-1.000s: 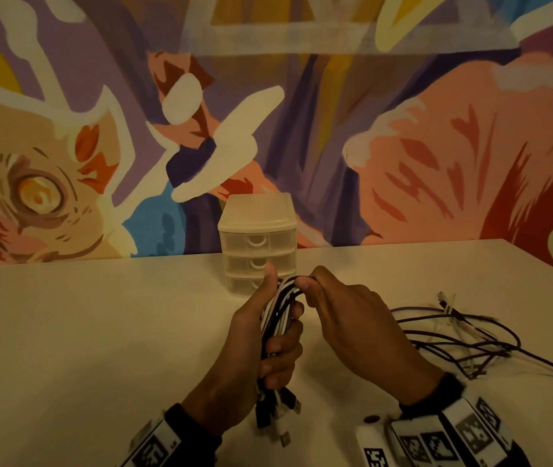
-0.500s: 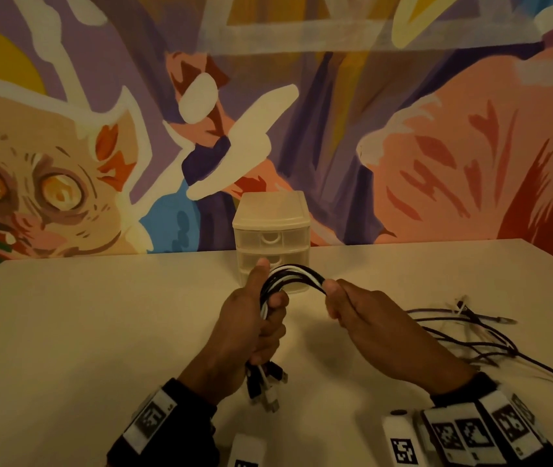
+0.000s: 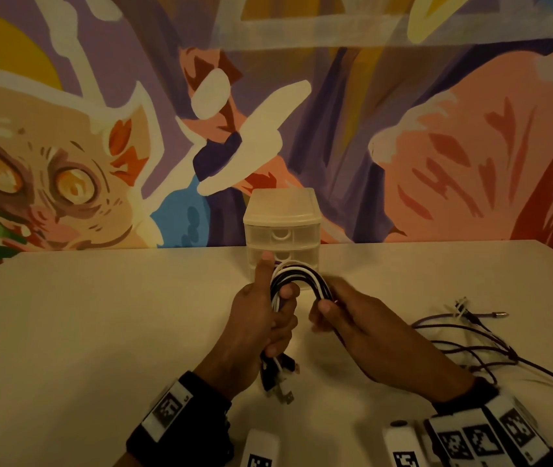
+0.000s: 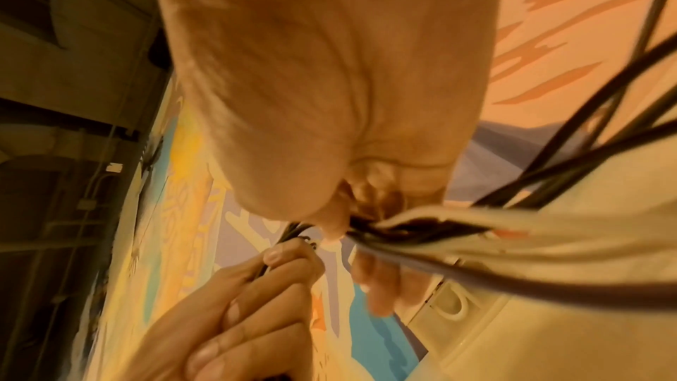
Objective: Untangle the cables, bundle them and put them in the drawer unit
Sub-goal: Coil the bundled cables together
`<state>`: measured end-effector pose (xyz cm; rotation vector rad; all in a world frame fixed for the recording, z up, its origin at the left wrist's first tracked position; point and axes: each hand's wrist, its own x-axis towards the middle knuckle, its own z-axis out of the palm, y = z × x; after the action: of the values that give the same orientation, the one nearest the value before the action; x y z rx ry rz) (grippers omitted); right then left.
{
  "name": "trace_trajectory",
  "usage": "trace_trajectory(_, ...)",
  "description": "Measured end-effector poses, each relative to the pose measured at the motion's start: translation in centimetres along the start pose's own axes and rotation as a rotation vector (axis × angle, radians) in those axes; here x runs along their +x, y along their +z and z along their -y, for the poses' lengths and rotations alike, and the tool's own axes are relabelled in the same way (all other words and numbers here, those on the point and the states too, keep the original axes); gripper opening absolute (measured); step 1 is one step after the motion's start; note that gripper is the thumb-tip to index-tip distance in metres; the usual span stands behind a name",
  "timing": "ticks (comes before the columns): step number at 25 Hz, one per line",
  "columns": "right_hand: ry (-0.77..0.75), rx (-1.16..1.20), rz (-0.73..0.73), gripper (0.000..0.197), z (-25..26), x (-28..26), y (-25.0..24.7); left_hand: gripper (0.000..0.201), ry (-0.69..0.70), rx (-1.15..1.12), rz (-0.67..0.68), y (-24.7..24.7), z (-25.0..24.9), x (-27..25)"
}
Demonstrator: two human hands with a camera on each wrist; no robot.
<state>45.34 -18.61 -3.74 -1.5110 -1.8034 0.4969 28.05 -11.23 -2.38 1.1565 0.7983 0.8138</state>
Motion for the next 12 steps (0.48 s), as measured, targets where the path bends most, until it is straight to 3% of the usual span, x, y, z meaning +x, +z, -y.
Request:
trace_trajectory(2,-0.013,0.048,-0.032,0.039,0.6,0.0,0.4,0.068,0.012,0.046,-0.016,0.3,0.1,-0.1)
trace_trajectory(5,0.039,-0.087,-0.066,0.022,1.2,0.0,0.9,0.074,0.026,0.11,-0.037,0.1,0.4,0.1)
trace_trajectory(8,0.034,-0.303,-0.026,0.02,1.6,0.2,1.1,0.083,0.047,0.168,0.024,0.3,0.6,-0.1)
trace_trajectory(12,-0.124,-0.407,-0.233,0.026,2.0,0.2,2.1,0.074,0.118,0.309,-0.071,1.3,0.6,-0.4)
